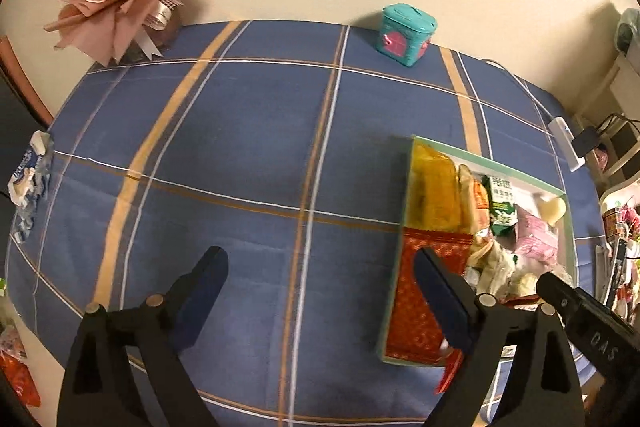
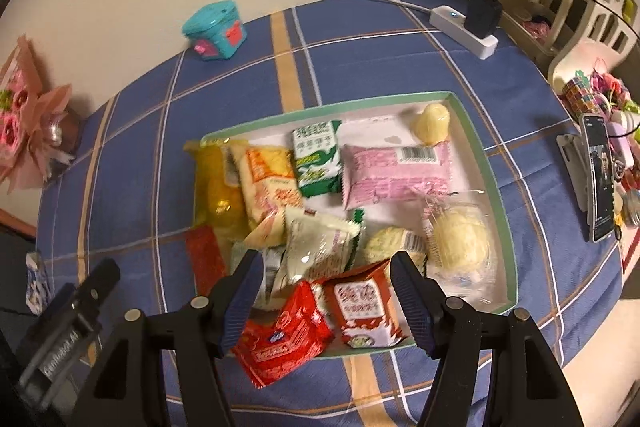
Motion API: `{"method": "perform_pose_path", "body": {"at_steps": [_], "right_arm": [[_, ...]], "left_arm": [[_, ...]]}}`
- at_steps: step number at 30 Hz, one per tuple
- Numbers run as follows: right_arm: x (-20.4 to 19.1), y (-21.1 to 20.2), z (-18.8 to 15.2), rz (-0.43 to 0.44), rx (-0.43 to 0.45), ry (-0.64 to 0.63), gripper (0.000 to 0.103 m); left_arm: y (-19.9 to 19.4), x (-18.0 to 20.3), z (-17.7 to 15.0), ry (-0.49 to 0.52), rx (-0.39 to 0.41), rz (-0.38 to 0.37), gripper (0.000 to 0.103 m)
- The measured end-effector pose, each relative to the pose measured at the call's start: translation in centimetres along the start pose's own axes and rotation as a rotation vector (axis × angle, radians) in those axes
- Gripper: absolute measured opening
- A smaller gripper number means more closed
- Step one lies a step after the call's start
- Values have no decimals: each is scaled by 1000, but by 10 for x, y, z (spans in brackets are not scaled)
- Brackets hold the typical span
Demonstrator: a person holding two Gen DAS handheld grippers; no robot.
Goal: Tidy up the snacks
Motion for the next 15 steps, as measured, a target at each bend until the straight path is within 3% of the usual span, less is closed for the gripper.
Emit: {"method": "perform_pose_path", "body": {"at_steps": [3,5,7,8,15], "right_arm": [[-6,-2,-12,-5,6,-21,76],[-9,-2,-19,-3,10,-29,84],[-10,-3,-26,6,20,-33,100],[-10,-4,-28,9,24,-31,103],[-5,-11,-49,23,56,-10,103]], "left_arm": [[-5,-6,-4,11,12,30,95],[-10,-11,-7,16,27,44,102],[-14,-13,-11,19,37,47,102],[-16,-15,-14,21,35,50,103],[-35,-27,-36,36,64,50,103]]}}
Point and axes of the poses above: each gripper's, at about its wrist camera, not at the fingertips, and y roughly the way its jaws point, x to its right, z to its top, the point moved 5 cm from there along y, roughly the way its jaws point, and after that the axes turned 10 degrees about -z, right-handed, at the moved point
